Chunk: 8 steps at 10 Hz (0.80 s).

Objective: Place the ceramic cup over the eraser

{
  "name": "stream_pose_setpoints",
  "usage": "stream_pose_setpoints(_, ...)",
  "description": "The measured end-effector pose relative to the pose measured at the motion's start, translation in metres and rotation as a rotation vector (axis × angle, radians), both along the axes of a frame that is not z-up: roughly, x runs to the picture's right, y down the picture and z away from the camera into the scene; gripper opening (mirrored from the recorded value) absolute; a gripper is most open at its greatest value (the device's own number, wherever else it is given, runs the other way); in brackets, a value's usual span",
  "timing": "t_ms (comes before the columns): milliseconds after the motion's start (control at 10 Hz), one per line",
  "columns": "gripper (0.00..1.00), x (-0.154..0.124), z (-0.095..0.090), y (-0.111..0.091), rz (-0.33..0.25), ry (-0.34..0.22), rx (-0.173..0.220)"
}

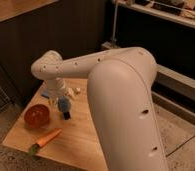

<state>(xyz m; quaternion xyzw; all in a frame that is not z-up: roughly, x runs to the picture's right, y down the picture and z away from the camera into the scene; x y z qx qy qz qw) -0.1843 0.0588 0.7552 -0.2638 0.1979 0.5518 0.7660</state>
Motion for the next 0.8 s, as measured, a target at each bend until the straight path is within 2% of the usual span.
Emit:
stream_pose_setpoints(200,0.73,0.003,-0.013,-0.021,0.046,-0.019,0.016)
stream_pose_setpoints(400,0.73,0.019,-0.034,-0.056,0.104,-0.026,0.064)
stream_pose_setpoints(500,0.73,0.042,-0.049,-0.082,0.147,-0.010,0.106)
stream_pose_setpoints(700,0.73,0.072,-0.057,-0.096,0.189,0.046,0.128)
stream_pose_setpoints(800,0.73,0.092,-0.059,-0.096,0.212,0.097,0.124)
